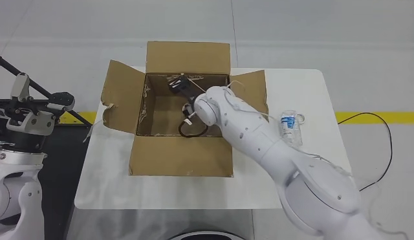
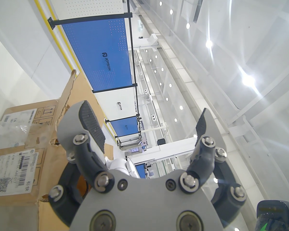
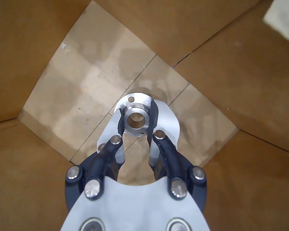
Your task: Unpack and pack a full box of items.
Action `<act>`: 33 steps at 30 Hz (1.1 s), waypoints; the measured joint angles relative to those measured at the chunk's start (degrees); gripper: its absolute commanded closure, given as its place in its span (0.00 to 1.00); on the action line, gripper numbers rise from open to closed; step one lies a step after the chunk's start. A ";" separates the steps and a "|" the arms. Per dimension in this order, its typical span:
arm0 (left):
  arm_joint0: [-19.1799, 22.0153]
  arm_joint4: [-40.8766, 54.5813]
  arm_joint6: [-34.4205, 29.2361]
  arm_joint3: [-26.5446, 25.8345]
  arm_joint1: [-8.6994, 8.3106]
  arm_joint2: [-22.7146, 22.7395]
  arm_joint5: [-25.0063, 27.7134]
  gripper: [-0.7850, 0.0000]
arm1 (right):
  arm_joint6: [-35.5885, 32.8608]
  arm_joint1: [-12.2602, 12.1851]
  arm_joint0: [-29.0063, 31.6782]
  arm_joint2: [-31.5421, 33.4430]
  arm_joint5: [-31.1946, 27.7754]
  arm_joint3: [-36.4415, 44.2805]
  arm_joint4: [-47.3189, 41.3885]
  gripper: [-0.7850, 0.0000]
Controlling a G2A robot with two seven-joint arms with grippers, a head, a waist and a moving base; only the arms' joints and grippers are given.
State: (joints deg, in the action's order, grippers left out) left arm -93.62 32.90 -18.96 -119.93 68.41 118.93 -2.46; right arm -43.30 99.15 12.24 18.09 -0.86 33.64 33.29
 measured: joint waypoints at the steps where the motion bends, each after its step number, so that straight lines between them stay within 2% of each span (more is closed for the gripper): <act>1: 0.00 0.00 0.00 0.00 0.00 0.00 0.00 0.00 | -0.03 0.45 -0.06 0.05 -0.58 -1.04 -0.22 1.00; 4: 0.00 0.00 0.00 0.00 0.00 0.00 0.00 0.00 | 0.49 1.86 -0.27 0.06 -1.80 -4.05 -0.18 1.00; 7: 0.00 0.00 0.00 0.00 0.00 0.00 0.00 0.00 | 1.18 3.07 -0.53 0.19 -2.52 -6.54 -0.02 0.79; 11: 0.00 0.00 0.00 0.00 0.00 0.00 0.00 0.00 | 1.75 4.38 -0.79 0.42 -3.47 -9.27 0.28 0.70; 22: 0.00 0.00 0.00 0.00 0.00 0.00 0.00 0.00 | 3.13 6.66 -1.75 1.44 -5.74 -13.70 1.57 0.59; 24: 0.00 0.00 0.00 0.00 0.00 0.00 0.00 0.00 | 3.52 6.79 -2.04 1.92 -6.73 -13.73 1.44 0.54; 33: 0.00 0.00 0.00 0.00 0.00 0.00 0.00 0.00 | 3.18 5.27 -3.52 5.41 -13.70 -10.19 -0.37 0.52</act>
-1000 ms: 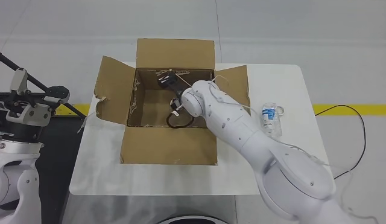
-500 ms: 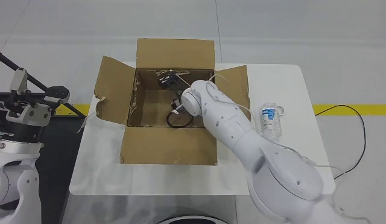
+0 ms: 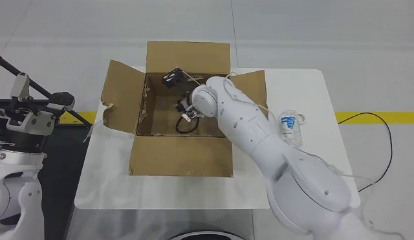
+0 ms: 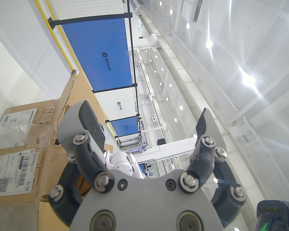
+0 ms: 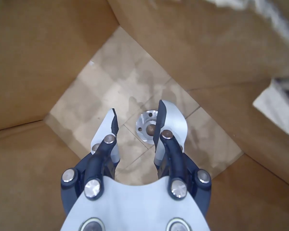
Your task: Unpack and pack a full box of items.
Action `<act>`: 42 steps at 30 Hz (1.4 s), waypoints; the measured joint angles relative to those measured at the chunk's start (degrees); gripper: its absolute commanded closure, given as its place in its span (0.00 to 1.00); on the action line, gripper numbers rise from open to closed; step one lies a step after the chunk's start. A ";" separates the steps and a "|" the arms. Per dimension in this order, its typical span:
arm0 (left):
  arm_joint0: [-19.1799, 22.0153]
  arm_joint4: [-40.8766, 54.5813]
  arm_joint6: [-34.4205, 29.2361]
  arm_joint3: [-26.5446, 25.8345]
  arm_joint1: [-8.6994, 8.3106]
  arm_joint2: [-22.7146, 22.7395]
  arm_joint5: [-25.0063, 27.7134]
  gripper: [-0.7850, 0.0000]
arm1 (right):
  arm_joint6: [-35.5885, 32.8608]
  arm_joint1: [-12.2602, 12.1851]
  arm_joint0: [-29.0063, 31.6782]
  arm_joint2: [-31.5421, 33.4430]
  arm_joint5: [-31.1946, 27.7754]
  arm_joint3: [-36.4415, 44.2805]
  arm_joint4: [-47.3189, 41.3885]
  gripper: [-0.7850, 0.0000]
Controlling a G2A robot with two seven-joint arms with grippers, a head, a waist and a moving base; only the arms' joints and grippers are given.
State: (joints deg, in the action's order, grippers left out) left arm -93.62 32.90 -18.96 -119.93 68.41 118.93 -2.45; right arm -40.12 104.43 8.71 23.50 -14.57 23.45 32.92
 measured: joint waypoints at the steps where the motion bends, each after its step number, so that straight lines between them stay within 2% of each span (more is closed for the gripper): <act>1: 0.00 0.00 0.00 0.00 0.00 0.00 0.00 0.00 | -0.07 -0.36 -0.02 0.46 -0.68 0.82 -0.14 0.51; 5: 0.00 0.00 0.00 0.00 0.00 0.00 0.00 0.00 | -0.49 -2.38 0.52 2.46 -1.95 5.94 0.40 0.51; 11: 0.00 0.00 0.00 0.00 0.00 0.00 0.00 0.00 | -3.52 -7.49 4.38 7.42 -0.33 20.45 3.56 0.51; 14: 0.00 0.00 0.00 0.00 0.00 0.00 0.00 0.00 | -6.28 -10.94 8.73 11.36 1.57 31.24 6.90 0.51; 18: 0.00 0.00 0.00 0.00 0.00 0.00 0.00 0.00 | -12.04 -15.98 17.83 18.99 3.60 49.41 12.82 0.51; 23: 0.00 0.00 0.00 0.00 0.00 0.00 0.00 0.00 | -17.42 -19.98 28.39 28.14 3.17 66.87 17.76 0.50; 29: 0.00 0.00 0.00 0.00 0.00 0.00 0.00 0.00 | -18.23 -23.20 39.00 40.75 4.83 82.26 23.76 0.39; 33: 0.00 0.00 0.00 0.00 0.00 0.00 0.00 0.00 | -18.84 -24.89 46.11 51.52 7.31 90.91 26.80 0.28; 40: 0.00 0.00 0.00 0.00 0.00 0.00 0.00 0.00 | -19.67 -26.56 55.31 67.57 10.52 97.18 26.32 0.00; 42: 0.00 0.00 0.00 0.00 0.00 0.00 0.00 0.00 | -20.67 -26.96 57.06 71.46 11.08 96.80 26.24 0.00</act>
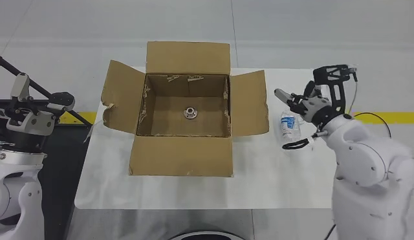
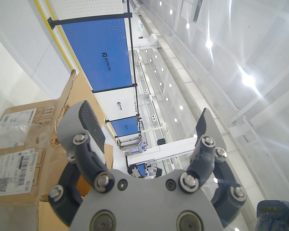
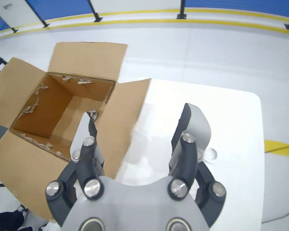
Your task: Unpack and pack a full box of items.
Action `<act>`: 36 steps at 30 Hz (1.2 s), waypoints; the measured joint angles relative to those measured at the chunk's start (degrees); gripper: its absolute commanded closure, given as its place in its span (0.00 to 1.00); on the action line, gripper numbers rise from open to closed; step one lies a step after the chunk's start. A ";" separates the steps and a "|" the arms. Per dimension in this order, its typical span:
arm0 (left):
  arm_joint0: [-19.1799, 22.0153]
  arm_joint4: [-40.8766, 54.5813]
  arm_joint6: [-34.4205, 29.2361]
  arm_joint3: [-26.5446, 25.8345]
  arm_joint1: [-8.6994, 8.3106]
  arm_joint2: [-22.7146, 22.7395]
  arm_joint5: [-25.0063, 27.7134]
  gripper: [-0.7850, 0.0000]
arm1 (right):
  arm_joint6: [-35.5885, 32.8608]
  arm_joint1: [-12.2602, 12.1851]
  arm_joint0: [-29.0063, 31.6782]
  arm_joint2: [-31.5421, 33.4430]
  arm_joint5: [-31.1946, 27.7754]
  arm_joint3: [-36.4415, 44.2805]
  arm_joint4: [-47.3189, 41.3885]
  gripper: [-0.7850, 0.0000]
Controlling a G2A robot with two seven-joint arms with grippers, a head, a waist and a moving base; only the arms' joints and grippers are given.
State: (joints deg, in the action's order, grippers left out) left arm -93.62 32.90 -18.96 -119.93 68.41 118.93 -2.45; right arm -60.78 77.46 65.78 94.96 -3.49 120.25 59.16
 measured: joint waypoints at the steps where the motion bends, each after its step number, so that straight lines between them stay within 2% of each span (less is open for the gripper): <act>1: 0.00 0.00 0.00 0.00 0.00 0.00 0.00 0.00 | -0.61 -0.16 0.59 1.38 0.25 -0.43 0.12 0.00; 7: 0.00 0.00 0.00 0.00 0.00 0.00 0.00 0.00 | -7.22 -1.32 2.01 7.60 -2.49 -6.09 -3.93 0.00; 19: 0.00 0.00 0.00 0.00 0.00 0.00 0.00 0.00 | -7.27 -1.54 2.03 8.64 -2.92 -7.63 -5.42 0.00; 23: 0.00 0.00 0.00 0.00 0.00 0.00 0.00 0.00 | -7.76 -1.77 0.77 4.66 1.94 -10.66 2.65 0.00; 27: 0.00 0.00 0.00 0.00 0.00 0.00 0.00 0.00 | -13.02 -2.15 -3.79 -0.62 3.58 -16.23 12.29 0.00; 31: 0.00 0.00 0.00 0.00 0.00 0.00 0.00 0.00 | -17.99 -2.42 -8.44 -2.61 3.10 -22.99 13.99 0.00; 36: 0.00 0.00 0.00 0.00 0.00 0.00 0.00 0.00 | -21.12 -2.72 -13.15 -4.39 0.51 -31.43 13.46 0.00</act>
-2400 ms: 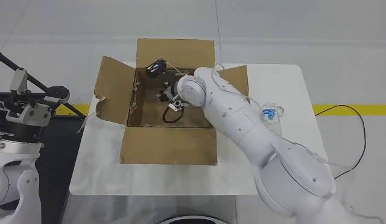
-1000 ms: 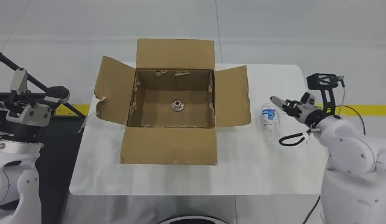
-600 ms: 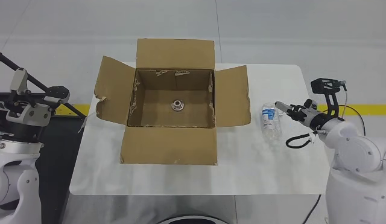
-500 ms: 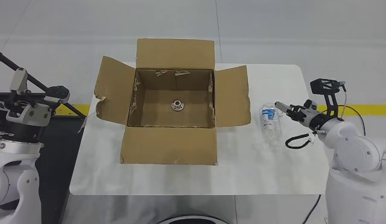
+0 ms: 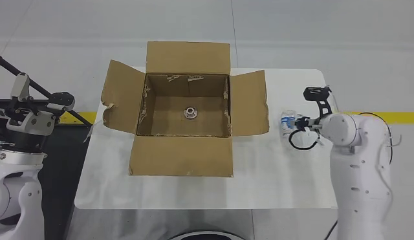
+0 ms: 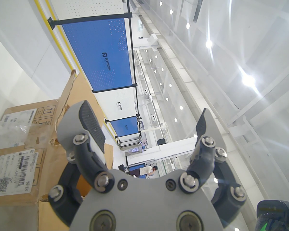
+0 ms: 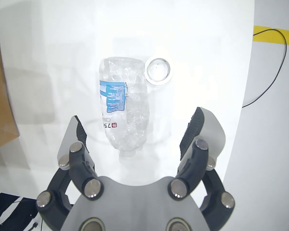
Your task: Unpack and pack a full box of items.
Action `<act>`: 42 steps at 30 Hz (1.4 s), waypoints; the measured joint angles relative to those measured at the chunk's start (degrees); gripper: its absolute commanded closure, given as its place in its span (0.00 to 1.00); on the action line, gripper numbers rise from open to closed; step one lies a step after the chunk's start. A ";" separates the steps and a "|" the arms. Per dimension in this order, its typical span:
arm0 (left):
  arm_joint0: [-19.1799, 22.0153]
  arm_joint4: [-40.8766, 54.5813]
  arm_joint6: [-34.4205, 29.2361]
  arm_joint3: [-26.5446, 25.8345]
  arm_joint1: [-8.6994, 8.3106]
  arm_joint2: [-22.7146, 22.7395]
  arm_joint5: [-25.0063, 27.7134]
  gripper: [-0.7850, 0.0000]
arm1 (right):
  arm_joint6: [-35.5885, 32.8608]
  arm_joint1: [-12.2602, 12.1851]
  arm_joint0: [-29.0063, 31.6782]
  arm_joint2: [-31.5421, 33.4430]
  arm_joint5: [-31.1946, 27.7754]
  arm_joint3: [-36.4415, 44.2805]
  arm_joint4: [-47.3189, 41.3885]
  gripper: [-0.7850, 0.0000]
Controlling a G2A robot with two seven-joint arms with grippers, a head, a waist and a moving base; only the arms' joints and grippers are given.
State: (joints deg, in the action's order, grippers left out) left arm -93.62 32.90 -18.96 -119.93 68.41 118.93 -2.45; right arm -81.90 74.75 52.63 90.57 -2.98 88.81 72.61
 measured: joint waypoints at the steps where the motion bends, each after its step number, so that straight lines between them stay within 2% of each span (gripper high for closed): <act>1: 0.00 0.00 0.00 0.00 0.00 0.00 0.00 0.00 | -0.14 -0.03 -0.61 -0.35 -0.56 -1.24 -0.30 0.00; 11: 0.00 0.00 0.00 0.00 0.00 0.00 0.00 0.00 | -2.17 -0.30 -5.02 -3.83 -3.38 -11.00 -2.65 0.00; 19: 0.00 0.00 0.00 0.00 0.00 0.00 0.00 0.00 | -1.19 -0.59 -5.94 -5.31 -4.31 -14.95 -3.84 0.00; 22: 0.00 0.00 0.00 0.00 0.00 0.00 0.00 0.00 | -0.85 -0.70 -6.28 -5.81 -4.32 -16.33 -4.13 0.07; 23: 0.00 0.00 0.00 0.00 0.00 0.00 0.00 0.00 | -0.78 -0.75 -6.41 -5.90 -4.32 -16.77 -4.22 0.10; 24: 0.00 0.00 0.00 0.00 0.00 0.00 0.00 0.00 | -0.70 -0.80 -6.61 -6.05 -4.37 -17.34 -4.37 0.24; 25: 0.00 0.00 0.00 0.00 0.00 0.00 0.00 0.00 | -0.65 -0.83 -6.74 -6.18 -4.42 -17.71 -4.51 0.44; 26: 0.00 0.00 0.00 0.00 0.00 0.00 0.00 0.00 | -0.57 -0.87 -6.85 -6.31 -4.45 -18.03 -4.62 0.54; 27: 0.00 0.00 0.00 0.00 0.00 0.00 0.00 0.00 | -0.44 -0.91 -6.98 -6.46 -4.44 -18.40 -4.79 0.55; 28: 0.00 0.00 0.00 0.00 0.00 0.00 0.00 0.00 | -0.34 -0.95 -7.06 -6.55 -4.43 -18.63 -4.91 0.69; 32: 0.00 0.00 0.00 0.00 0.00 0.00 0.00 0.00 | -0.13 -1.18 -7.37 -6.69 -4.41 -19.08 -5.35 1.00; 38: 0.00 0.00 0.00 0.00 0.00 0.00 0.00 0.00 | 0.37 -1.72 -6.55 -5.94 -4.04 -16.34 -5.93 1.00; 42: 0.00 0.00 0.00 0.00 0.00 0.00 0.00 0.00 | -0.19 -2.28 -4.45 -4.68 -3.51 -10.11 -5.89 1.00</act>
State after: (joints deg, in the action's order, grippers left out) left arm -93.62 32.90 -18.96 -119.93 68.41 118.93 -2.45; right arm -82.10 72.47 48.18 85.90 -6.49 78.70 66.72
